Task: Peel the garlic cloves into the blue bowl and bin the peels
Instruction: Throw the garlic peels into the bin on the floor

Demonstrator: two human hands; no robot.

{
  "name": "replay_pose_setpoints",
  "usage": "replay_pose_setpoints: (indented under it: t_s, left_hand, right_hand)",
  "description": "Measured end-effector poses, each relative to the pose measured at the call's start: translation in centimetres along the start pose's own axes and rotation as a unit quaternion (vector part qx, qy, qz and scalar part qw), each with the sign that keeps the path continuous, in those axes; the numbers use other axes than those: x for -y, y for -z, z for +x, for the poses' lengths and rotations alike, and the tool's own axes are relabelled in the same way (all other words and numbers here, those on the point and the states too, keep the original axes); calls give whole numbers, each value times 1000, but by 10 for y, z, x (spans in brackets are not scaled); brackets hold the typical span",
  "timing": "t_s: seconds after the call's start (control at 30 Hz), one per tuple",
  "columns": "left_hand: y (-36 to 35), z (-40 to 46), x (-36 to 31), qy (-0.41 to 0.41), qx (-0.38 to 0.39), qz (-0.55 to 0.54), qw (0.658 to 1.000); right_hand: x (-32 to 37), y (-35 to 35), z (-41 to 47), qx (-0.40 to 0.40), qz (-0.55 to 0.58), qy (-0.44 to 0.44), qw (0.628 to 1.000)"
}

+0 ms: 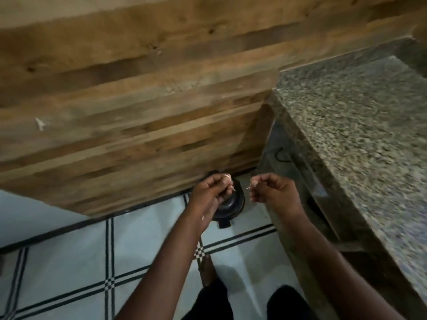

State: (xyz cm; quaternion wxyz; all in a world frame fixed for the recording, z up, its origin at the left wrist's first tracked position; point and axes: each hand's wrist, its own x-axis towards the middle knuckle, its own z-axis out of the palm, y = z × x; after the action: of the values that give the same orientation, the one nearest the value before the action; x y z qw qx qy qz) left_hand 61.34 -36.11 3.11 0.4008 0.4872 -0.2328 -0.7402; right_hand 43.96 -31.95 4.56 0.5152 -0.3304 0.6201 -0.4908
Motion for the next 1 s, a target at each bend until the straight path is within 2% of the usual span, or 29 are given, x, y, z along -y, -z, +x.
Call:
replay_pose_setpoints:
  t_s: [0.23, 0.4, 0.57, 0.73, 0.87, 0.93, 1.0]
  left_hand:
    - [55, 75, -20, 33, -35, -16, 999]
    - [81, 126, -9, 54, -51, 21, 997]
    - [107, 189, 30, 88, -58, 91, 990]
    - [141, 268, 97, 123, -84, 166, 975]
    - [169, 343, 167, 134, -102, 290, 942]
    - [186, 380, 199, 116, -94, 407, 901]
    - [200, 410, 221, 112, -78, 474, 870]
  right_hand:
    - [-22, -48, 61, -33, -2, -58, 998]
    - [-60, -66, 113, -53, -6, -119, 991]
    - [-130, -82, 169, -71, -30, -187, 979]
    - [-232, -84, 235, -89, -56, -253, 962]
    - [-322, -81, 289, -94, -90, -302, 944]
    - [-360, -78, 314, -72, -110, -322, 938]
    - [-395, -76, 337, -60, -132, -319, 937]
